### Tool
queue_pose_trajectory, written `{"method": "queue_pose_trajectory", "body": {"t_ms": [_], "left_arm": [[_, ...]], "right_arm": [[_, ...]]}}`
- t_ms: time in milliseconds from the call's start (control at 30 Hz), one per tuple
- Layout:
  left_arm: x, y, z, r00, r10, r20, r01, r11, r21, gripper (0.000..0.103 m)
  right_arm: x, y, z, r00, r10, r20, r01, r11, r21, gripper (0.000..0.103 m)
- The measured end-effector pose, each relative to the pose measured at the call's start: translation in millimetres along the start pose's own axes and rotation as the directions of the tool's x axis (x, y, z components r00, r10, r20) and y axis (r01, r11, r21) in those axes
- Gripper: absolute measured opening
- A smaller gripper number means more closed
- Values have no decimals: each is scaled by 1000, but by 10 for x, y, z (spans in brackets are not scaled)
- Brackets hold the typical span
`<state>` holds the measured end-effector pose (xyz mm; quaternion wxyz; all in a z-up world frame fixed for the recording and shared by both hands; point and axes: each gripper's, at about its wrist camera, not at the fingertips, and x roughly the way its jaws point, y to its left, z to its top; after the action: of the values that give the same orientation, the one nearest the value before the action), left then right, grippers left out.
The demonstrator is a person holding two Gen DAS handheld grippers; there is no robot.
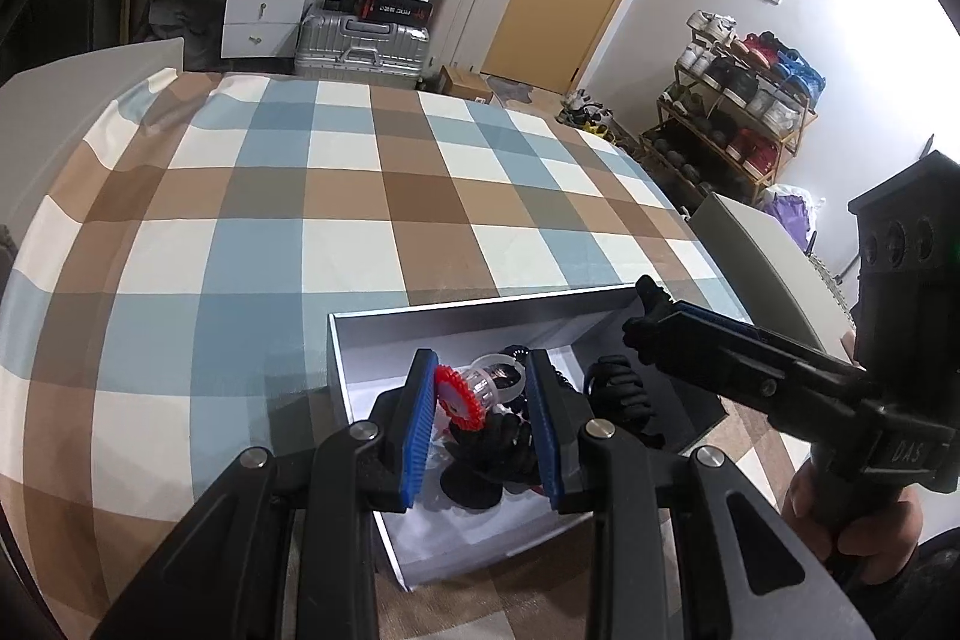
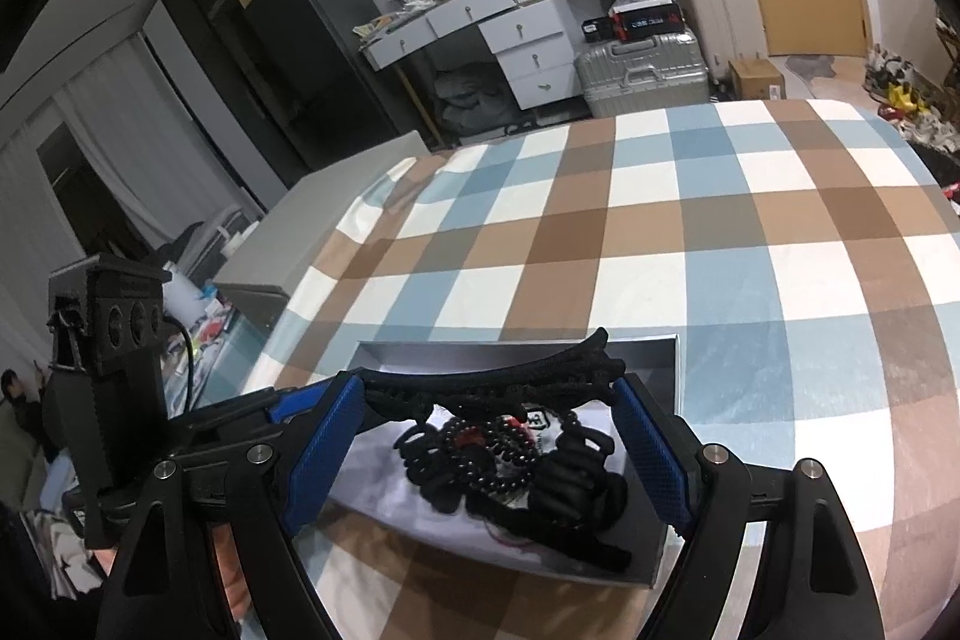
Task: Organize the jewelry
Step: 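Lower both held items into the grey box and open both tools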
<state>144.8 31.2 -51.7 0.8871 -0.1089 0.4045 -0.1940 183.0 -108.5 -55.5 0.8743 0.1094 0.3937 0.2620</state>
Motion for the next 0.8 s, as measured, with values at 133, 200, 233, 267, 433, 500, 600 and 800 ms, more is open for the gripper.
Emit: {"method": "queue_pose_trajectory", "body": {"t_ms": [133,200,233,267,433,500,600,800], "left_arm": [[36,5,13,1000,-10,-11,10,1000,3,24],[56,-2,20,1000,-18,-19,18,1000,8,24],[64,-6,23,1000,-17,-20,17,1000,11,24],[73,-5,31,1000,-15,-22,16,1000,13,24],[76,-29,55,1000,18,-13,-18,999,37,24],[101,-3,68,1000,6,-19,-6,1000,23,24],[131,34,83,1000,-5,-22,5,1000,12,25],[53,-15,108,1000,-17,-4,17,999,28,68]], "right_arm": [[48,-8,-5,1000,-10,-8,10,1000,-9,84],[58,-14,-1,1000,-13,-10,13,1000,-10,84],[66,-19,-2,1000,-17,-12,16,1000,-11,84],[70,-22,-2,1000,-18,-12,18,1000,-11,84],[99,-43,-2,999,-35,-20,35,999,-13,85],[128,-52,1,999,-34,-27,34,999,-11,85],[134,-54,6,999,-31,-22,31,999,-16,85],[41,-78,8,1000,6,11,-5,1000,-16,86]]}}
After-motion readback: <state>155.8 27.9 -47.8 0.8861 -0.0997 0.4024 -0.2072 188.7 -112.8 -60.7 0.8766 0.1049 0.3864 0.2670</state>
